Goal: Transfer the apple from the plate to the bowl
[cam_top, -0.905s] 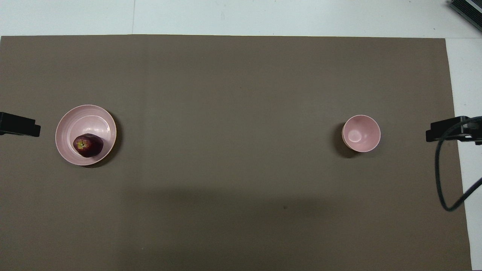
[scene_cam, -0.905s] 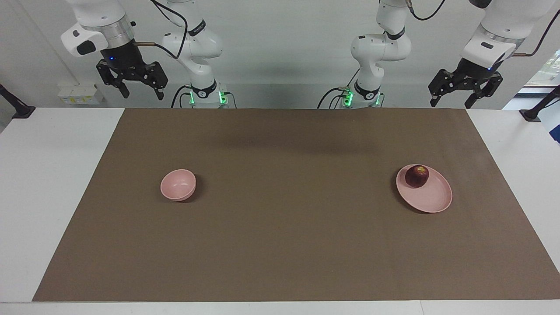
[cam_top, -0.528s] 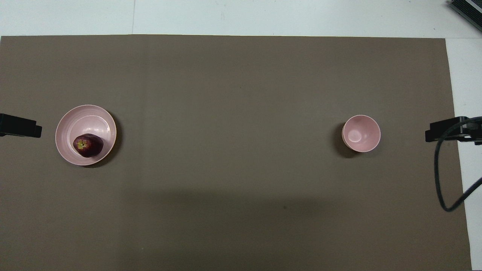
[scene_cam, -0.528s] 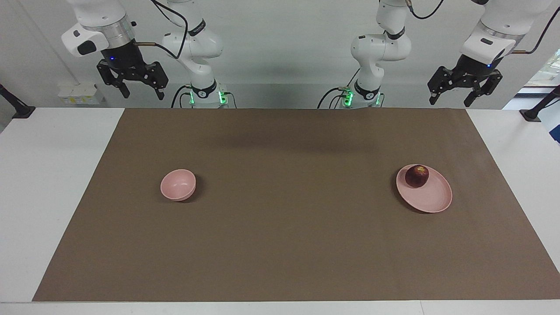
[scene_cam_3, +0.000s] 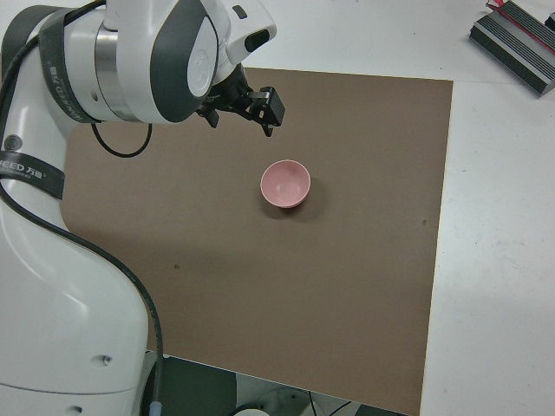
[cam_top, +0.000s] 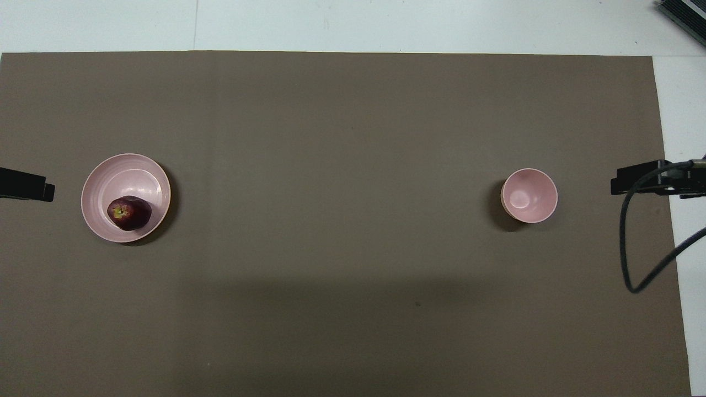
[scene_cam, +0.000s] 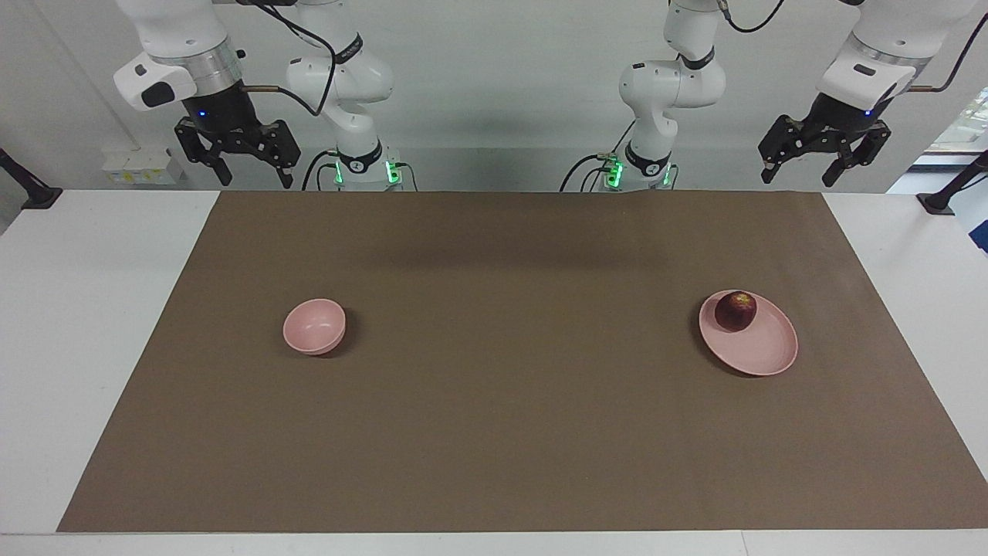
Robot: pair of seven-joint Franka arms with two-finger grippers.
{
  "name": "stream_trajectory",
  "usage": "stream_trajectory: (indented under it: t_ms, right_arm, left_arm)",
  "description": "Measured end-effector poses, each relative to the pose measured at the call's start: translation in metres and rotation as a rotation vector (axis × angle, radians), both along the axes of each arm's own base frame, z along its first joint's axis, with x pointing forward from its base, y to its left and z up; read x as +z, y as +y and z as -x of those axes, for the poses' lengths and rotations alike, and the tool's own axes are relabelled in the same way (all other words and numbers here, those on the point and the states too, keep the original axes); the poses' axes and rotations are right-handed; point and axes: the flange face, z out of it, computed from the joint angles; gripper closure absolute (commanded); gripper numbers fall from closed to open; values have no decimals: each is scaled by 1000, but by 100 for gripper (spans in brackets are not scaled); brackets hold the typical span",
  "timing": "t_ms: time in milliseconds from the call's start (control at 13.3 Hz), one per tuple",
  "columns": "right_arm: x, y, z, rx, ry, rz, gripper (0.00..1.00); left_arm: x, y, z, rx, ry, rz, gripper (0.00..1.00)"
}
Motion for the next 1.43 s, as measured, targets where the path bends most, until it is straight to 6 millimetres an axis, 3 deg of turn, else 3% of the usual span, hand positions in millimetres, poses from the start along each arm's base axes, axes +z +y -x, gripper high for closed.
stream_trajectory:
  t_ms: [754,1055,1432]
  right_arm:
    - [-54,33,-36,41,-27,-66,0]
    - [-65,39,-46,27,-33,-119,0]
    - [-79,72,-48,-35,-4,-183,0]
  left_arm:
    - [-7,1,-3,-13,-9,0,0]
    - [-50,14,-16,-77,-18,-4,0]
    - [-132,34,-30,-63,-69,-8,0]
